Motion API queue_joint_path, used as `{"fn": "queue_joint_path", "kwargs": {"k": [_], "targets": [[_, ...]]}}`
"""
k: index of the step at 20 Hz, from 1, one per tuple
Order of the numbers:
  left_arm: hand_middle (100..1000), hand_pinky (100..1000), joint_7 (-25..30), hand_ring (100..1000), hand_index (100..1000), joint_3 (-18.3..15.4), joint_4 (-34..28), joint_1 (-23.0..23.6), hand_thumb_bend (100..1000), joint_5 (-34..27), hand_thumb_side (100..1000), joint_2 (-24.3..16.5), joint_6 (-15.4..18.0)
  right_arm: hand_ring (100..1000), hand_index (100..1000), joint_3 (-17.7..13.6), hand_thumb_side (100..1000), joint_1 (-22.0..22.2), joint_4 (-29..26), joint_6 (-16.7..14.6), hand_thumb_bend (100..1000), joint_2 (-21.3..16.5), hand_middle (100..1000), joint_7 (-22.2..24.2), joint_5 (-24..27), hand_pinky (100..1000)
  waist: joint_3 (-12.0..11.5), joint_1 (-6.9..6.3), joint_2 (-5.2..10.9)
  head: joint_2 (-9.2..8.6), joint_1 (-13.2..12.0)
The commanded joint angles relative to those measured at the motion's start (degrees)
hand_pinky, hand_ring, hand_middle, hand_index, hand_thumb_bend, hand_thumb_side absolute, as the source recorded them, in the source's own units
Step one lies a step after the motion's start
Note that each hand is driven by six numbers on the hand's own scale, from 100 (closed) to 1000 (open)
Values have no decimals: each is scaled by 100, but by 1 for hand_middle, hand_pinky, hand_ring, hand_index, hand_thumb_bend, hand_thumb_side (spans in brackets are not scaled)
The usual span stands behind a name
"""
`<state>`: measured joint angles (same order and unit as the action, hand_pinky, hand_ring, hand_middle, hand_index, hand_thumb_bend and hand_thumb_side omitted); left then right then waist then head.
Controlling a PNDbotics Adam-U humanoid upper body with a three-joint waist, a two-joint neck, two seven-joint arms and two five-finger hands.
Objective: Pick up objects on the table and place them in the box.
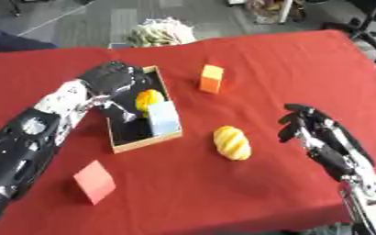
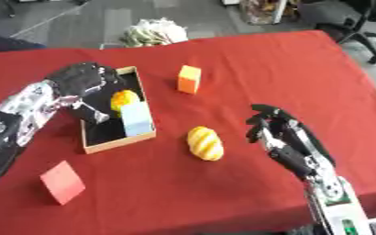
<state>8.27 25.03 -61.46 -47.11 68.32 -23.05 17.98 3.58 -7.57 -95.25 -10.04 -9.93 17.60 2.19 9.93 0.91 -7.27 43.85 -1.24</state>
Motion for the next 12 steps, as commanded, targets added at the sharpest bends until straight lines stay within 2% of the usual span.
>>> {"fn": "queue_joint_path", "kwargs": {"k": [1, 4, 7, 9, 12], "targets": [[756, 806, 193, 735, 894, -189, -408, -105, 483, -71, 324, -244, -14, 566, 833, -14, 408, -60, -77, 0, 100, -71, 621, 7, 10, 540, -6, -33, -3, -38, 35], [724, 801, 428, 709, 861, -335, -999, -63, 420, -566, 293, -527, -109, 565, 833, -27, 408, -53, -76, -1, 100, -80, 621, -2, 1, 540, -36, -42, 6, -33, 54], [718, 809, 882, 708, 858, -466, -1756, 33, 361, -1335, 271, -965, -165, 565, 833, -41, 407, -39, -68, 0, 100, -98, 621, -13, -12, 540, -84, -58, 21, -22, 89], [721, 814, 1280, 713, 860, -469, -2262, 106, 365, -1930, 282, -1323, -130, 565, 833, -45, 408, -34, -65, -3, 100, -113, 622, -18, -22, 540, -117, -76, 35, -14, 101], [730, 818, 1870, 725, 863, -285, -2932, 259, 414, -2713, 329, -1895, 38, 565, 833, -44, 409, -10, -58, -4, 100, -144, 622, -15, -36, 540, -166, -115, 81, 19, 111]]}}
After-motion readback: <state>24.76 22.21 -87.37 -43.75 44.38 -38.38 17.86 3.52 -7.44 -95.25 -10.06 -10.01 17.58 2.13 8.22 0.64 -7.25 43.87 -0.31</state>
